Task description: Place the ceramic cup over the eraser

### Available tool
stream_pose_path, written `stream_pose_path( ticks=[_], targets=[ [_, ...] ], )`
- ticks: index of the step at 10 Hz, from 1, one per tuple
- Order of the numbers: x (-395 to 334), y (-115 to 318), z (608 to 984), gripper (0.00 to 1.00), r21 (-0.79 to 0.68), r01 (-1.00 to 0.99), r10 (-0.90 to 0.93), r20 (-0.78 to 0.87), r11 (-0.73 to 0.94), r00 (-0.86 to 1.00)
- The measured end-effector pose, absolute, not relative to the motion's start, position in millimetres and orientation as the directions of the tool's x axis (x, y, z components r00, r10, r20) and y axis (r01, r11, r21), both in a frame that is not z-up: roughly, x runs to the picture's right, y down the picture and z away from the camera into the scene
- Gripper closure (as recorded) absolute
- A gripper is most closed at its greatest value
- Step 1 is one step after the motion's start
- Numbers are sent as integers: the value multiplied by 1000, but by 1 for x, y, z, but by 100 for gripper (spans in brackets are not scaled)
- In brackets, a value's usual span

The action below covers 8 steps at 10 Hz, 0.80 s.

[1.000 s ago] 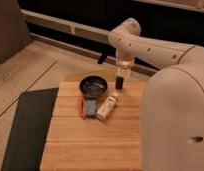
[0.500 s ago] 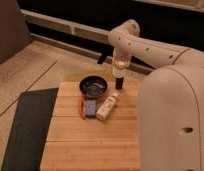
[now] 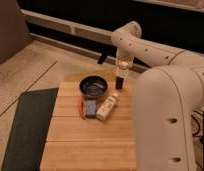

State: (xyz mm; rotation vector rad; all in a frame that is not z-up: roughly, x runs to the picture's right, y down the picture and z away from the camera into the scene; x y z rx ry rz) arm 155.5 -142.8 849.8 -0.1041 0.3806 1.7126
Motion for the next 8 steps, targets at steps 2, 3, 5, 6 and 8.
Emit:
stream_pose_path(
  ticks=[2,3,5,6,8],
  targets=[
    [156,-139,858,100,200,-971,937,-295,-132,-188],
    [155,-136,861,100,202,-970,934,-301,-134,-192],
    [153,-133,866,100,202,-970,929,-313,-139,-198],
    [152,-131,869,100,201,-969,927,-318,-142,-201],
    [150,-129,872,100,197,-969,923,-324,-147,-206]
  ],
)
